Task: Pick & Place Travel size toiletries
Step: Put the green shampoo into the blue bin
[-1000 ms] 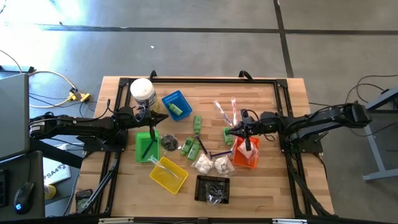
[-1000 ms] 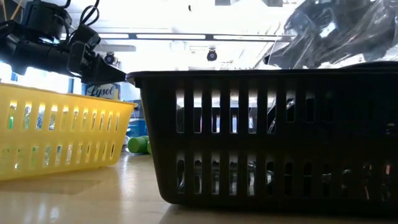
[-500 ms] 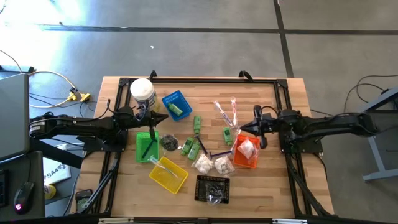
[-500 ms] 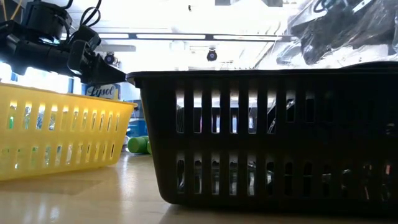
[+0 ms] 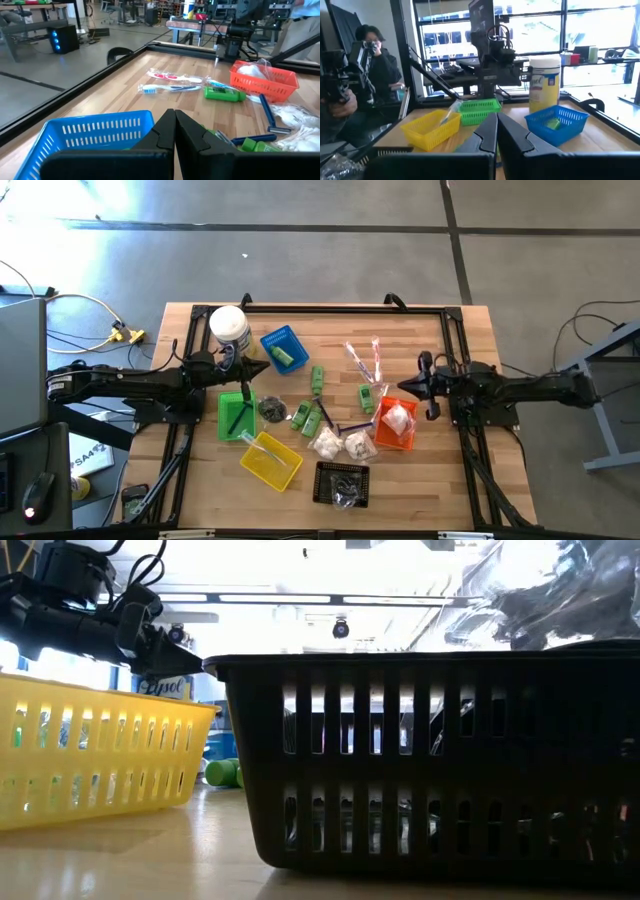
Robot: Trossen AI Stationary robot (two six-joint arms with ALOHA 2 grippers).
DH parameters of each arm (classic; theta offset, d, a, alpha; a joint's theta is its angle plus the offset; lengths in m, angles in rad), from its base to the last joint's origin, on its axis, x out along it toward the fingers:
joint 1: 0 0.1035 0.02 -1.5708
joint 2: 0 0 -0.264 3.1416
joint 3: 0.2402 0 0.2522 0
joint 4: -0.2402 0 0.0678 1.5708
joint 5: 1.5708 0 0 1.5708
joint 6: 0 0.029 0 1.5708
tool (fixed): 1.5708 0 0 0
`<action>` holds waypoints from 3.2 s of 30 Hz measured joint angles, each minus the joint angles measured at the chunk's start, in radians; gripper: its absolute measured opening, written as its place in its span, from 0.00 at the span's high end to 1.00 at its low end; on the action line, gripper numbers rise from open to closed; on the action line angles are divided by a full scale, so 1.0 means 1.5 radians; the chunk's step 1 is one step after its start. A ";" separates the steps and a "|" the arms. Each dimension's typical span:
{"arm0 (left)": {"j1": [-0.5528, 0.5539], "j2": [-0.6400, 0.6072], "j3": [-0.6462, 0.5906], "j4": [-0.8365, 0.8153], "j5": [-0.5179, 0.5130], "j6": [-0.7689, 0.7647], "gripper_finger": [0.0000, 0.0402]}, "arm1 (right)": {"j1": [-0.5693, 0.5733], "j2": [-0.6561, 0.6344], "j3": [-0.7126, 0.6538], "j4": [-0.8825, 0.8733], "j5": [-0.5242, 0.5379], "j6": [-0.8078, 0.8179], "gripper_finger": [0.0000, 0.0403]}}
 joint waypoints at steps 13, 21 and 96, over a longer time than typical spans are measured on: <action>0.000 0.000 0.000 0.001 -0.007 0.009 1.00 | 0.000 -0.031 -0.002 -0.075 -0.027 0.019 0.99; 0.000 0.000 0.000 0.001 -0.007 0.060 1.00 | 0.000 -0.031 -0.002 -0.033 -0.014 0.017 0.99; -0.005 0.802 1.278 -1.188 0.032 0.542 1.00 | 0.000 -0.031 0.017 0.020 -0.052 -0.053 0.99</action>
